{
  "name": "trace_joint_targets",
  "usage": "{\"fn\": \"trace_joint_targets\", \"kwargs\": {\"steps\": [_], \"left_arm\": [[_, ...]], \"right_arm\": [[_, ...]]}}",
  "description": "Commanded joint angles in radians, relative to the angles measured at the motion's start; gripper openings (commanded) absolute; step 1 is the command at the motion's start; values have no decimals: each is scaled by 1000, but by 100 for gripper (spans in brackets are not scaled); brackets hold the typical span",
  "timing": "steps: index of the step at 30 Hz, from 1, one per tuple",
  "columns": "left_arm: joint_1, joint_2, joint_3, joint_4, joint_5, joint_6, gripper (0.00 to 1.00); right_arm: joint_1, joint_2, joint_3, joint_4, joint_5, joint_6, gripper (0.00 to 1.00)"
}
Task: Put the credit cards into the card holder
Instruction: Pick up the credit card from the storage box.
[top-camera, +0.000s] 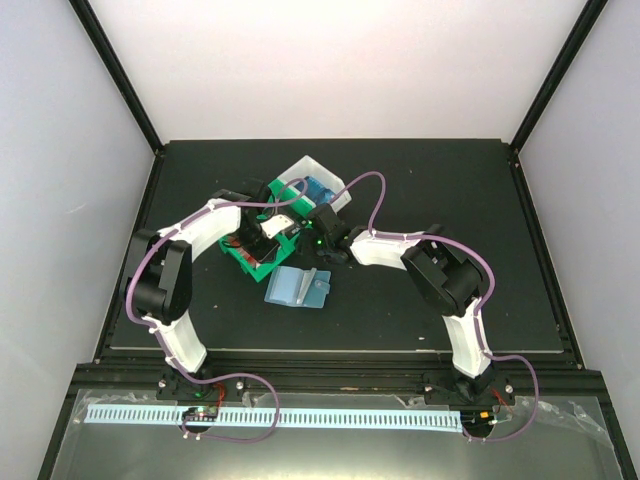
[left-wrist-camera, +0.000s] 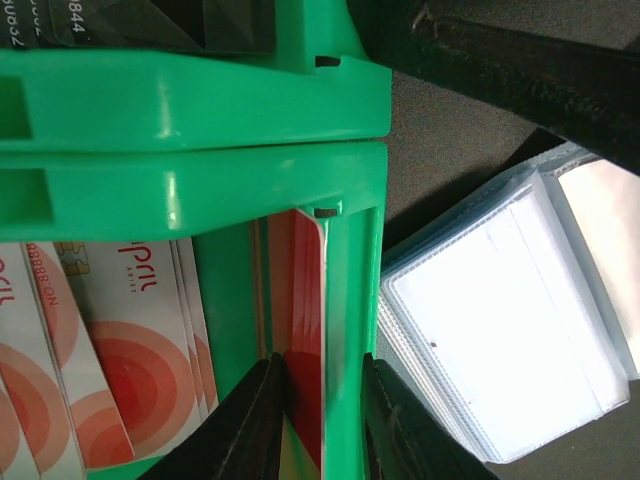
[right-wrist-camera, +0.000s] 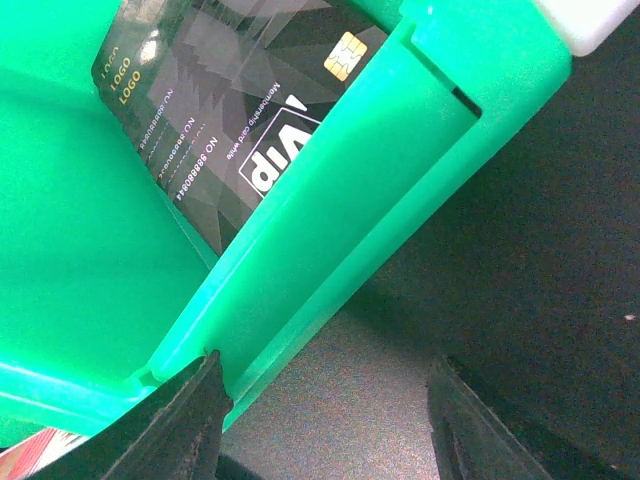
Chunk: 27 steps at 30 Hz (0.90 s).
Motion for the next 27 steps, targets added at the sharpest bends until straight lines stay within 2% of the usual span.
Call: {"fn": "trace_joint_targets", "kwargs": {"steps": [1, 19, 23, 27], "left_arm": [[-8, -40, 11, -27, 107, 9, 23], [-7, -46, 4, -21, 95, -1, 20], [-6, -48, 2, -29, 129, 3, 26], [-6, -44, -1, -30, 147, 5, 27]], "right_arm": [[22, 49, -19, -109, 7, -13, 57], [20, 46, -16, -116, 10, -17, 57], [21, 47, -18, -116, 10, -18, 57], [21, 49, -17, -116, 10, -19, 57]]}}
